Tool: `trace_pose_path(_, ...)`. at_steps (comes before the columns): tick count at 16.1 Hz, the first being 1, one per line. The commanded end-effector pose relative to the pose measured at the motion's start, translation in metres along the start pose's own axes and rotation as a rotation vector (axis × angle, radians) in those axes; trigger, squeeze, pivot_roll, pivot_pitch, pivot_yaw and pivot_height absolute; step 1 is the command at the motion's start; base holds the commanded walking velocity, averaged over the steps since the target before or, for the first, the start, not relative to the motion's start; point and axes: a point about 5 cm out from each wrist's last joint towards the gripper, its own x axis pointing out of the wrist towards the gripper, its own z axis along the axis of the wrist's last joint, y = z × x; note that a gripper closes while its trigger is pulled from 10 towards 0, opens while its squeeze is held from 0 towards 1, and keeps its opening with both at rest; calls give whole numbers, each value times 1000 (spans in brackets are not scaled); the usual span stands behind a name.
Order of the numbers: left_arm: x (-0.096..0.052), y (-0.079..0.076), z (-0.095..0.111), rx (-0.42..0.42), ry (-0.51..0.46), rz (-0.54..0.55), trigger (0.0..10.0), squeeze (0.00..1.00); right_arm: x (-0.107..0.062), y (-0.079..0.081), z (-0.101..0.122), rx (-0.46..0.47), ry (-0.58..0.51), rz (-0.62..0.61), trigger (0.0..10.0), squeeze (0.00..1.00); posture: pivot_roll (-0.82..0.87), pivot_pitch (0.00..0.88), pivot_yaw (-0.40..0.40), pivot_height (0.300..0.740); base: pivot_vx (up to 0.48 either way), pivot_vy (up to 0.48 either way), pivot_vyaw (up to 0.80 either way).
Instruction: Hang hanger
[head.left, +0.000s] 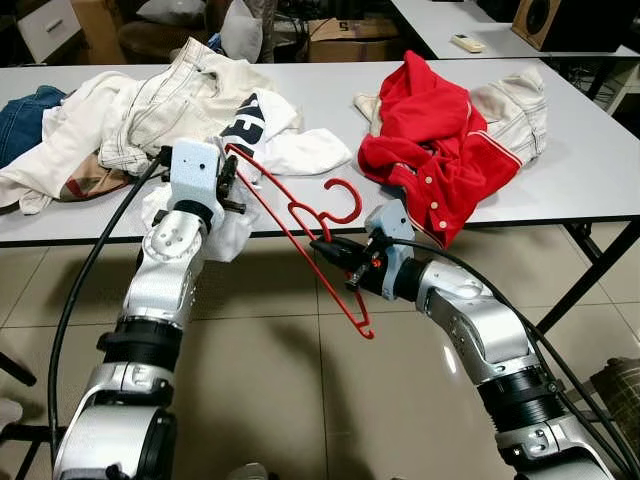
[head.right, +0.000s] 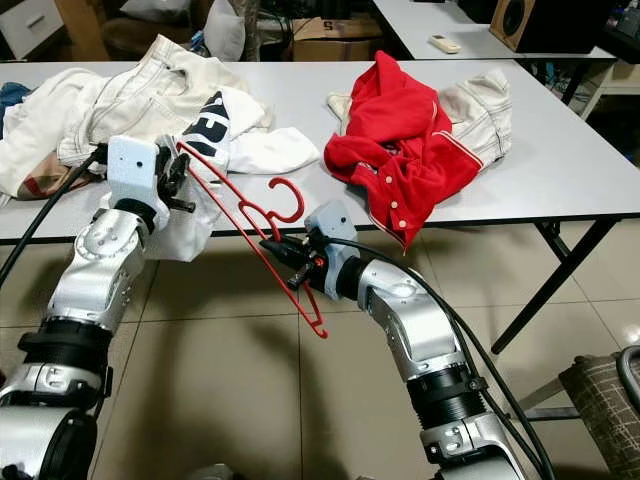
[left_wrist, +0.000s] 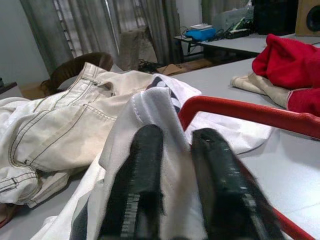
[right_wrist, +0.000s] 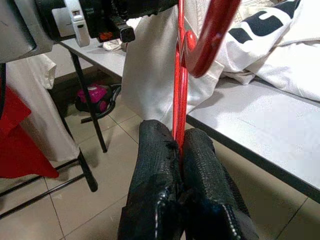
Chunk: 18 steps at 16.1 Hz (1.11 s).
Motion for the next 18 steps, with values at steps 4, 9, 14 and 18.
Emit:
trace_pose_path(4,-2,4,1,-3,-3,-7,0,0,1,-1,10,-15,-28,12,10000,0,-28,0,26,740,0,0,0)
trace_pose_path(9,2,17,-1,14,29,33,0,0,0,-1,10,-13,-32,10,10000,0,-30,0,34,740,0,0,0)
trace_pose_path(14,1,35,12,37,-12,-26,0,0,-2,0,7,-2,-31,2,10000,0,-26,0,39,740,0,0,0)
trace_pose_path(18,-8,47,33,144,-39,-197,0,0,-2,2,-2,-19,23,16,10000,0,-5,0,34,740,0,0,0)
